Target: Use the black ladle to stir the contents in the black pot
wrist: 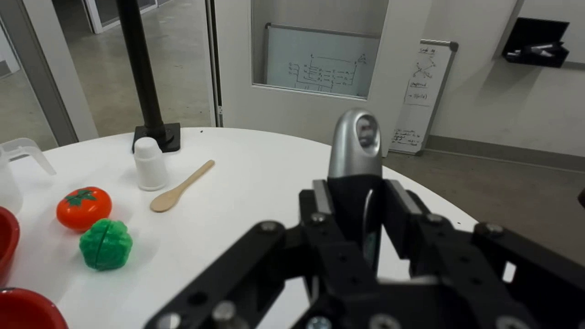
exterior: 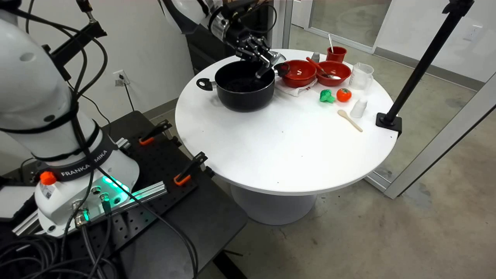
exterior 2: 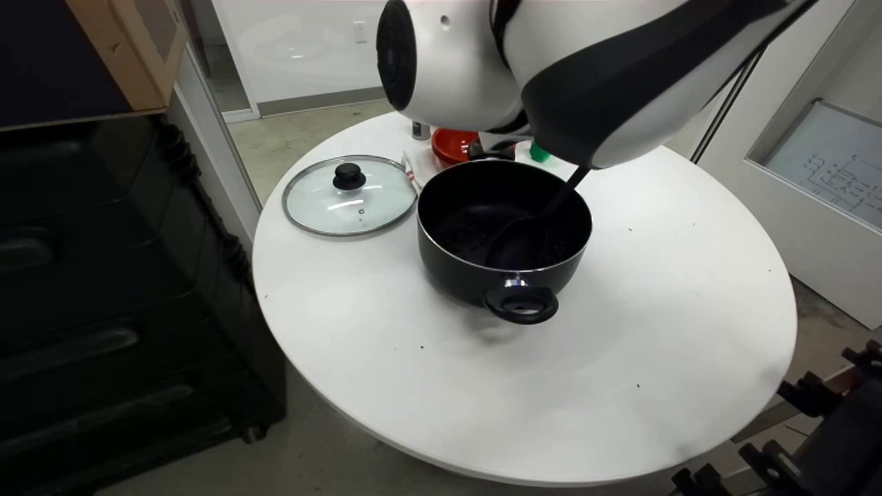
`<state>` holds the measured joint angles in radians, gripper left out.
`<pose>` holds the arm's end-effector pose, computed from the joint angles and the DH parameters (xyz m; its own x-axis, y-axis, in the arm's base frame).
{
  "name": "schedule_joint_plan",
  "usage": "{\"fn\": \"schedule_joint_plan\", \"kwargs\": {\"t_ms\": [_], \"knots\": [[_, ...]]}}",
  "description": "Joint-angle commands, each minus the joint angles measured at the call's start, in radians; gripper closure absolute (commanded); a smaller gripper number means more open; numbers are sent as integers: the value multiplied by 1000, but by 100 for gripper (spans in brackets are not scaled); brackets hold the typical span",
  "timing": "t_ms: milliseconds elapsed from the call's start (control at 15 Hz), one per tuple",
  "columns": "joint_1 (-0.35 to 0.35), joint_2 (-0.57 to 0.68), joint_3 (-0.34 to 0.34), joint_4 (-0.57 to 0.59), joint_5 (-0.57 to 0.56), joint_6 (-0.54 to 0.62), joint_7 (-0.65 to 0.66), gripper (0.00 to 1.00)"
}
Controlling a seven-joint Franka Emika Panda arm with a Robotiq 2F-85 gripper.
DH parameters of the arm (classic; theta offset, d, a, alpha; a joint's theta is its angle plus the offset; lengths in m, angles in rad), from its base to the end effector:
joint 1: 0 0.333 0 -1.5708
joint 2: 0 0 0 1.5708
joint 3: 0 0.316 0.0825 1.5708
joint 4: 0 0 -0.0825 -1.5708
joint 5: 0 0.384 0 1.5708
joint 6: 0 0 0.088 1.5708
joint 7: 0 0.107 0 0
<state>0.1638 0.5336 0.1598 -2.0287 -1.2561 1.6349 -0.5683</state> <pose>0.5383 0.0789 0.1862 -0.0387 0.2981 -0.9538 0.9972 0.0722 -0.0179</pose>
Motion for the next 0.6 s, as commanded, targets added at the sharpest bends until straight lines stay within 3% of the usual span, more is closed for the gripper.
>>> {"fn": "schedule_joint_plan", "kwargs": {"t_ms": [0,533], "knots": [[10,-30,26,-34,-3,-11,28,92],[14,28,40,81,35,-4,166,92]]}}
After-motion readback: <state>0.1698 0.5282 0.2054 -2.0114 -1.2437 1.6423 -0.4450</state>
